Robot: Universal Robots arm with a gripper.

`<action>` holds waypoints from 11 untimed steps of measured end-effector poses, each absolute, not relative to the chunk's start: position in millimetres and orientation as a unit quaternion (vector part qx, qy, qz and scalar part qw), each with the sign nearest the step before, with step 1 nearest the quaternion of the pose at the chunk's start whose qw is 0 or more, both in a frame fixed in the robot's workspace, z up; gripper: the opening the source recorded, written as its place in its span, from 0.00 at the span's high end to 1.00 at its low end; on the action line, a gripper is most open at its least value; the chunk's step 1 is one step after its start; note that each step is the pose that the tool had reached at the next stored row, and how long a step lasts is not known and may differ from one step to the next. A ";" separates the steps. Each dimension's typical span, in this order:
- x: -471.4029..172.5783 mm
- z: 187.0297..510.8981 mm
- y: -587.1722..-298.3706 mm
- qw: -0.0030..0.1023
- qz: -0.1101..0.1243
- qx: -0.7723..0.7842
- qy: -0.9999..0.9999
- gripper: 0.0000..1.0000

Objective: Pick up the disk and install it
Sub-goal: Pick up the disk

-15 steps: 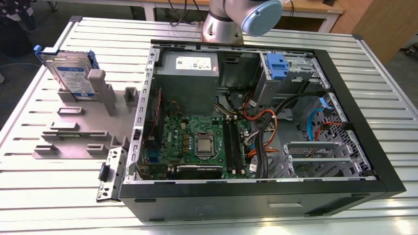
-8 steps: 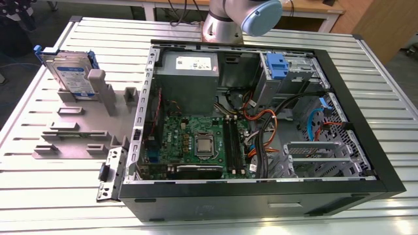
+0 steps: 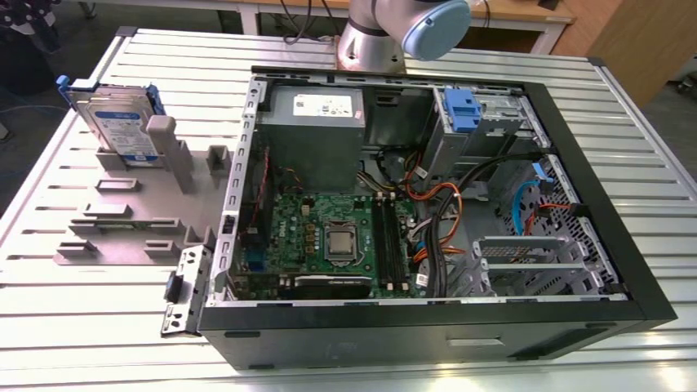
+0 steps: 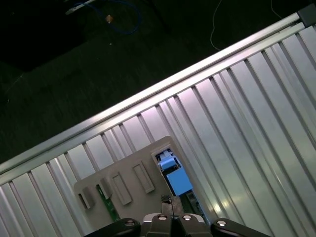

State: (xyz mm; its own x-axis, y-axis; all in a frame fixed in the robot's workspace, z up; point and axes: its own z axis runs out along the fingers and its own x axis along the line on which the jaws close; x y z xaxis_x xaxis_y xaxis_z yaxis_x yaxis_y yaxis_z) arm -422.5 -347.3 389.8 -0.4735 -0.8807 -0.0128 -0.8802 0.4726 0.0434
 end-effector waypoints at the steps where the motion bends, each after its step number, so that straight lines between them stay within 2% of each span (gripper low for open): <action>1: -422.5 389.8 -347.3 0.006 -0.022 0.515 -0.857 0.89; 11: -422.5 389.8 -347.3 0.006 -0.022 0.539 -0.842 0.89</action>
